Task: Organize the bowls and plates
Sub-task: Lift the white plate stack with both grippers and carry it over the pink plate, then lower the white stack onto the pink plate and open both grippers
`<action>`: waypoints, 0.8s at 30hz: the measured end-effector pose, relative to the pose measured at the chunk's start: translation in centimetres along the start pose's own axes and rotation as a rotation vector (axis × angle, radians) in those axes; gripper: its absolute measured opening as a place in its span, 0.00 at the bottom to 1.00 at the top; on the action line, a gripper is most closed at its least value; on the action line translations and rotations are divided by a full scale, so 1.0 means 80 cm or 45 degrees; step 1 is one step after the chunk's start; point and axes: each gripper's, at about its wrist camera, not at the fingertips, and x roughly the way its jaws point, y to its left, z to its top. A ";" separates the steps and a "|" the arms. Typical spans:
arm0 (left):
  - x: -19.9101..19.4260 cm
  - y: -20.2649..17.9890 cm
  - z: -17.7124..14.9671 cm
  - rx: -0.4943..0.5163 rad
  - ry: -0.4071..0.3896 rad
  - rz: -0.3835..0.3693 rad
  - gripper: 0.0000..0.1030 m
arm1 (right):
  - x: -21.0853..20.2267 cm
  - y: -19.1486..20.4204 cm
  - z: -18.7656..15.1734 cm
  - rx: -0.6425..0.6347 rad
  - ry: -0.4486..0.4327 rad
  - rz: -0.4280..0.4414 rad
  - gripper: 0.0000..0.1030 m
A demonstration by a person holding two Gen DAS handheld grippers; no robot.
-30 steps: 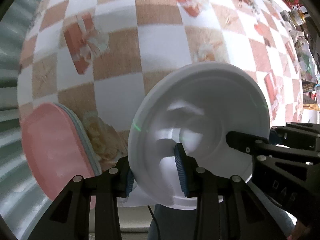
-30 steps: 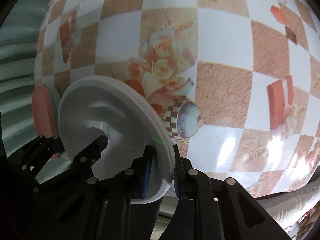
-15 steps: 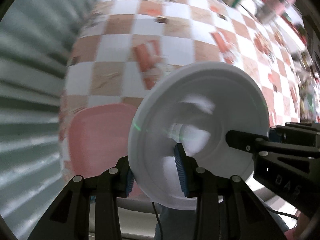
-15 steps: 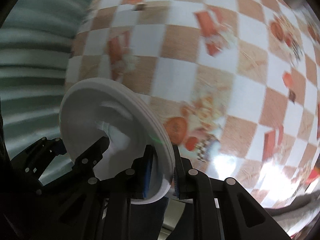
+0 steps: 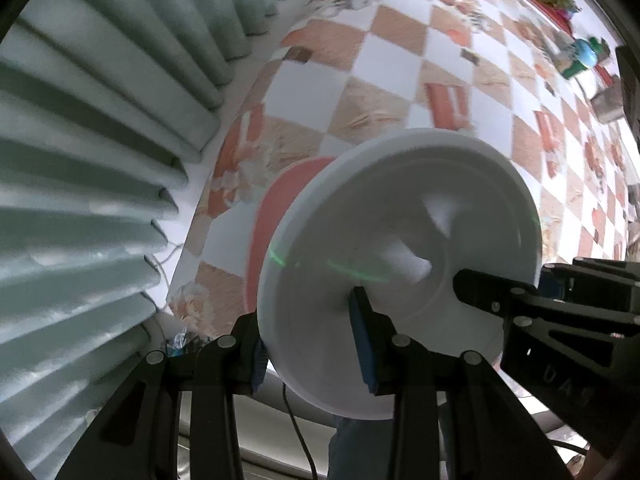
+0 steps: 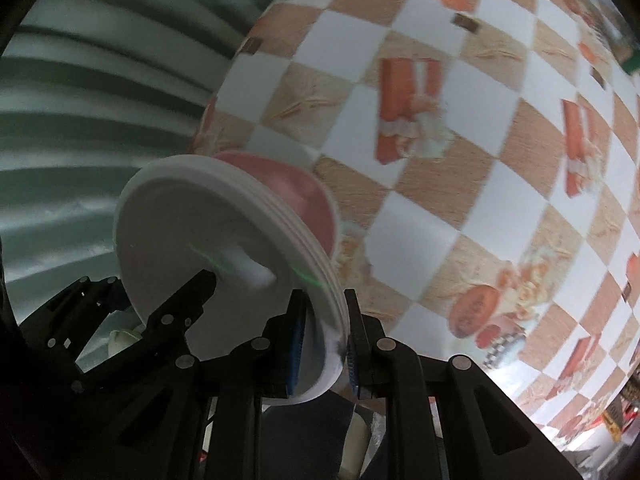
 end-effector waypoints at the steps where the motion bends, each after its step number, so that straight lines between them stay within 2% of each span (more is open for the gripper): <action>1: 0.004 0.003 0.001 -0.011 0.007 0.002 0.37 | 0.005 0.006 0.004 -0.004 0.008 -0.002 0.20; 8: 0.028 0.014 0.005 -0.060 0.051 -0.016 0.40 | 0.034 0.025 0.015 -0.030 0.047 -0.031 0.20; 13: 0.033 0.016 0.006 -0.040 0.029 0.003 0.43 | 0.043 0.032 0.020 -0.021 0.051 -0.029 0.20; 15: 0.030 0.014 0.004 -0.018 0.005 0.020 0.47 | 0.037 0.027 0.013 -0.022 0.054 -0.020 0.20; 17: 0.023 0.015 0.002 0.003 -0.032 0.041 0.59 | 0.023 0.017 0.004 -0.027 0.051 -0.015 0.20; 19: 0.011 0.017 -0.001 0.021 -0.094 0.067 0.63 | 0.014 0.010 0.001 -0.035 0.035 -0.022 0.23; 20: 0.005 0.021 -0.002 0.025 -0.113 0.055 0.67 | 0.011 0.010 0.001 -0.041 0.021 -0.035 0.32; 21: 0.001 0.024 -0.002 0.026 -0.118 0.043 0.70 | 0.004 0.010 0.004 -0.043 0.005 -0.051 0.46; 22: -0.003 0.027 -0.002 0.033 -0.120 0.035 0.76 | -0.004 0.006 0.001 -0.046 -0.017 -0.075 0.53; 24: -0.010 0.028 -0.002 0.061 -0.134 0.048 0.77 | -0.015 -0.003 -0.002 -0.039 -0.041 -0.075 0.71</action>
